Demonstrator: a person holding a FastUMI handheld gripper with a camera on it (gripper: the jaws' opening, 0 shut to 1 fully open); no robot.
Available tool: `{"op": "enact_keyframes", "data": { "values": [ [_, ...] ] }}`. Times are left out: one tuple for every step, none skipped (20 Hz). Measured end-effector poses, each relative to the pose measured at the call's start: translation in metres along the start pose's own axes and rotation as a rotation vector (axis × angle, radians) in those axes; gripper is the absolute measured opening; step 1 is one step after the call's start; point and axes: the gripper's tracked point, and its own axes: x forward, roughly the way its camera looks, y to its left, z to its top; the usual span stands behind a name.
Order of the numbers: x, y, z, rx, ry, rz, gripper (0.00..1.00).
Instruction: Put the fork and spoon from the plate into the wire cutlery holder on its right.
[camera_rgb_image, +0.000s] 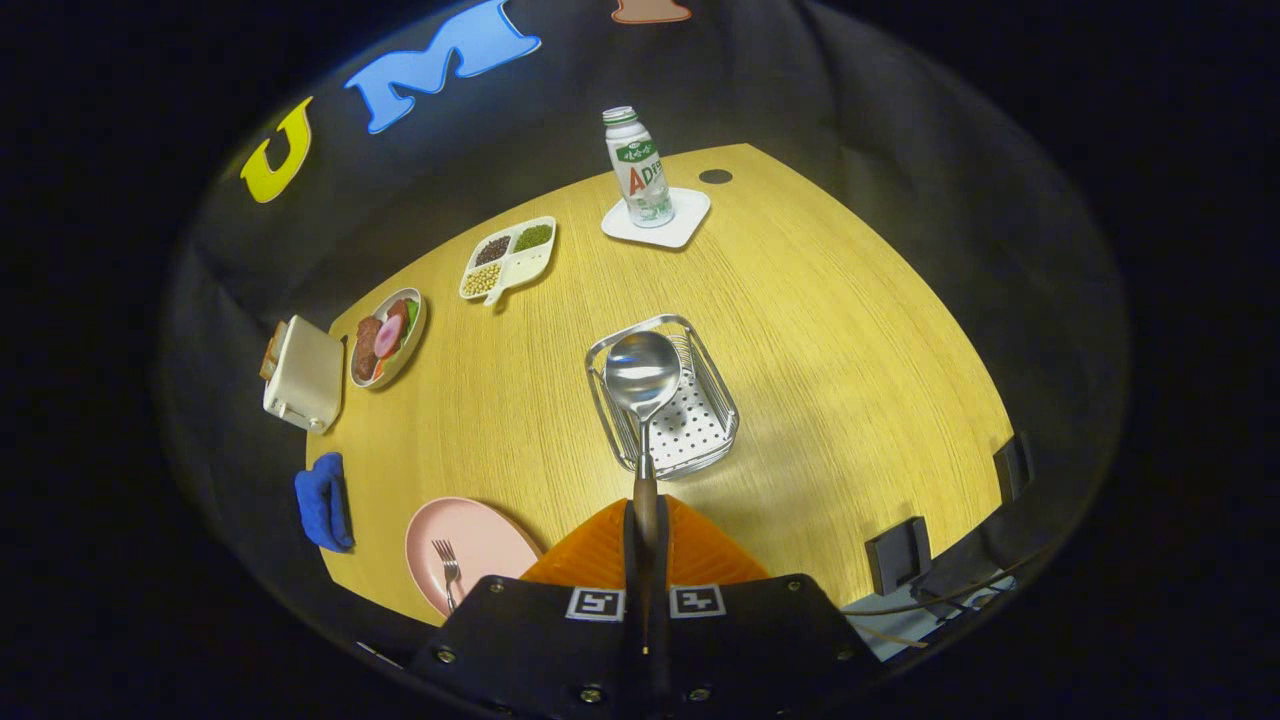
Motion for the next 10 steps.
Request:
{"op": "enact_keyframes", "data": {
  "values": [
    [0.001,-0.002,-0.002,-0.007,0.013,-0.002,0.02],
    [0.001,-0.003,-0.003,-0.014,0.021,-0.005,0.02],
    [0.003,-0.004,-0.003,-0.021,0.025,-0.008,0.02],
    [0.003,-0.004,-0.002,-0.024,0.025,-0.009,0.02],
    [0.003,-0.004,-0.003,-0.023,0.027,-0.009,0.03],
    [0.002,-0.003,-0.002,-0.022,0.025,-0.008,0.03],
    [0.003,-0.004,-0.001,-0.021,0.024,-0.008,0.06],
    [0.001,-0.003,0.001,-0.019,0.018,-0.002,0.06],
    [-0.001,0.000,0.006,-0.017,-0.002,0.004,0.09],
    [-0.003,-0.001,0.014,-0.022,-0.019,0.003,0.11]
  ]
}}
